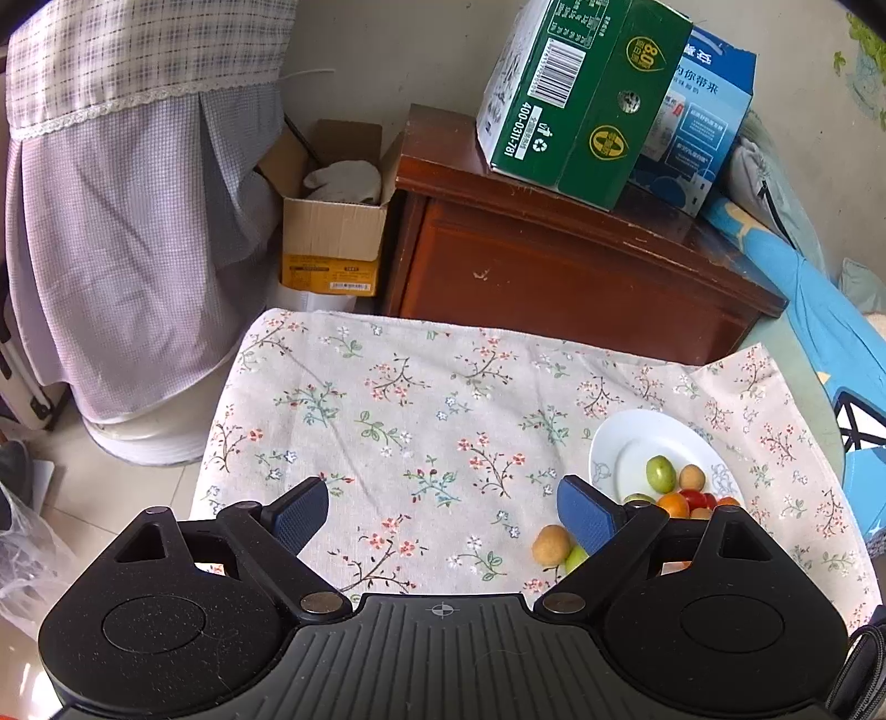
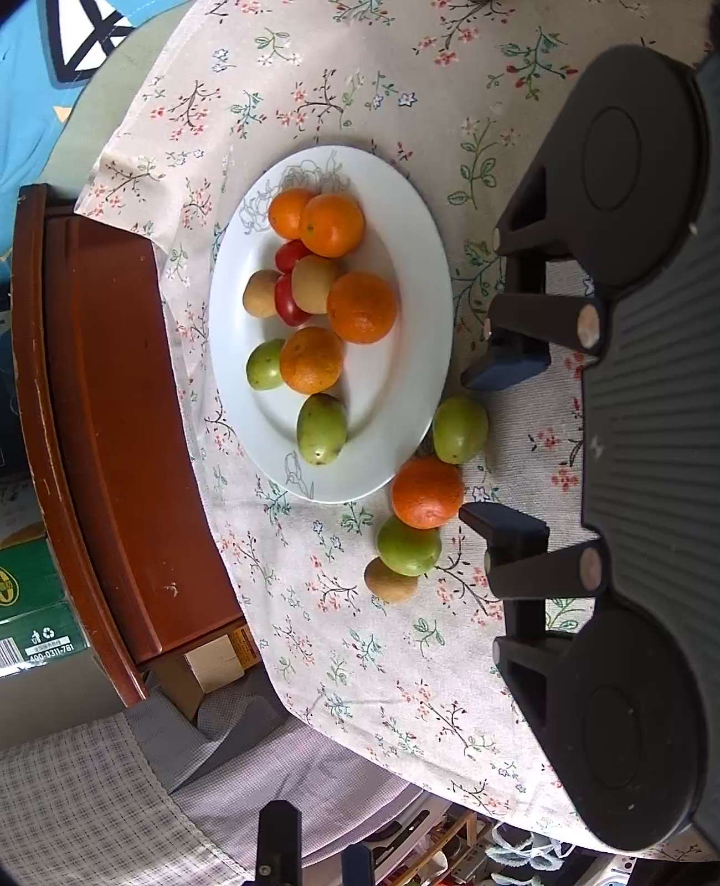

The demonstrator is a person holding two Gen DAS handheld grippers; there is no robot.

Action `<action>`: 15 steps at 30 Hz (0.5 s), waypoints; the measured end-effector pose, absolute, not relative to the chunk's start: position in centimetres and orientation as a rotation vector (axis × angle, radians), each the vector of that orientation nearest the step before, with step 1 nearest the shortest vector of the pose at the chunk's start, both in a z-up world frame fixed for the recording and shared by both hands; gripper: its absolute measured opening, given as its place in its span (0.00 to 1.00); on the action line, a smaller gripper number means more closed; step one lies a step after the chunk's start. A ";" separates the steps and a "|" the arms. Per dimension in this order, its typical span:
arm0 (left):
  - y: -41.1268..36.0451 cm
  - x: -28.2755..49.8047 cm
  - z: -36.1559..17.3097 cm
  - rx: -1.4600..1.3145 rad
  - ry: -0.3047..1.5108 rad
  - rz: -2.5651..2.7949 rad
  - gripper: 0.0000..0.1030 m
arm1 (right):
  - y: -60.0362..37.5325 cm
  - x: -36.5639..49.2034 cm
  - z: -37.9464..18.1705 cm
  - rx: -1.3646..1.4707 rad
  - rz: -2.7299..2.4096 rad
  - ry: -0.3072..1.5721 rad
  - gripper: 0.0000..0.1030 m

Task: Organize fruits
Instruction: 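Lift both tools away and move them back toward the fruit row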

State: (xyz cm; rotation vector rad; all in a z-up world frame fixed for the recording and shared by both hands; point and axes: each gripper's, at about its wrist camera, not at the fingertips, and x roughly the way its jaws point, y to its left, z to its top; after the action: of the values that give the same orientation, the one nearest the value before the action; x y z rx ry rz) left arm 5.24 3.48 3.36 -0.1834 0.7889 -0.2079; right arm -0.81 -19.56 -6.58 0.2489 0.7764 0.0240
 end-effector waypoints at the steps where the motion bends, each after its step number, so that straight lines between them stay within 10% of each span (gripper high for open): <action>1: 3.4 5.3 3.2 -0.181 0.791 -0.208 0.89 | -19.5 -0.8 -6.5 0.241 0.025 0.771 0.44; 15: 2.8 6.1 1.0 -0.151 0.842 -0.199 0.89 | -18.1 -0.3 -6.8 0.172 0.066 0.754 0.26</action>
State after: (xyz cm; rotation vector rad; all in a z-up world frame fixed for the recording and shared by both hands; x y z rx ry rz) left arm 6.15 2.85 0.99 -0.1509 0.8418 -0.1989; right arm -0.26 -18.11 -6.80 0.1718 0.7536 0.0664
